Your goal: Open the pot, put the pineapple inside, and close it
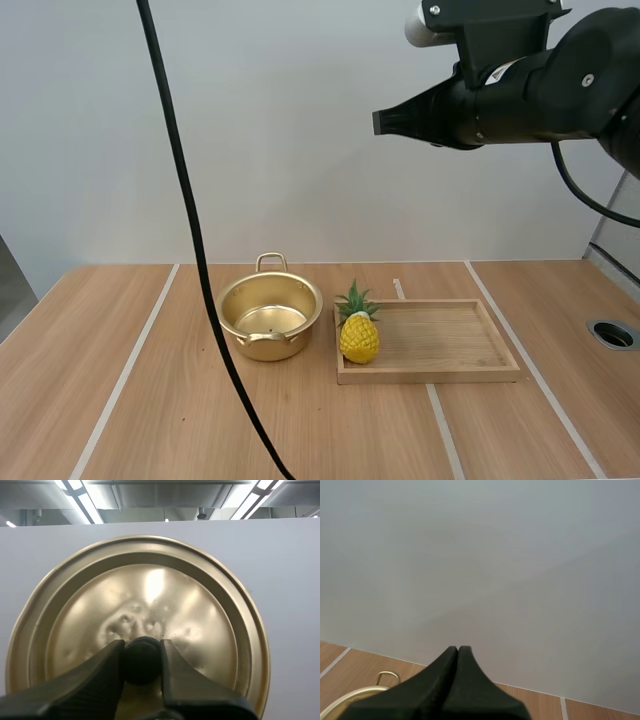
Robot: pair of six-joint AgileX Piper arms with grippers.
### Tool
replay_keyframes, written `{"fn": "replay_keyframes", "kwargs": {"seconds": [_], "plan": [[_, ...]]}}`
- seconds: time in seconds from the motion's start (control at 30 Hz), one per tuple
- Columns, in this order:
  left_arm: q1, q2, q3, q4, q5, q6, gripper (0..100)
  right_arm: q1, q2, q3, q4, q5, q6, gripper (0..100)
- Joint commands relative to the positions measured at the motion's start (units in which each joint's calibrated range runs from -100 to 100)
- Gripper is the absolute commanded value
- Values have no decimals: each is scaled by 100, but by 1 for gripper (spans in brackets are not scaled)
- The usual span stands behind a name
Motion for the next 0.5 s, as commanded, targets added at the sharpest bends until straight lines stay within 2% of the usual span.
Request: {"fn": "replay_keyframes", "kwargs": {"seconds": [0.0,0.47], "plan": [[11,-28,-37,-79,-77,-71,0,3,-43,-4,-29,-34,-6,0],[11,-28,-37,-55,20,-61,0,3,62,-4,229,353,-6,0]]}}
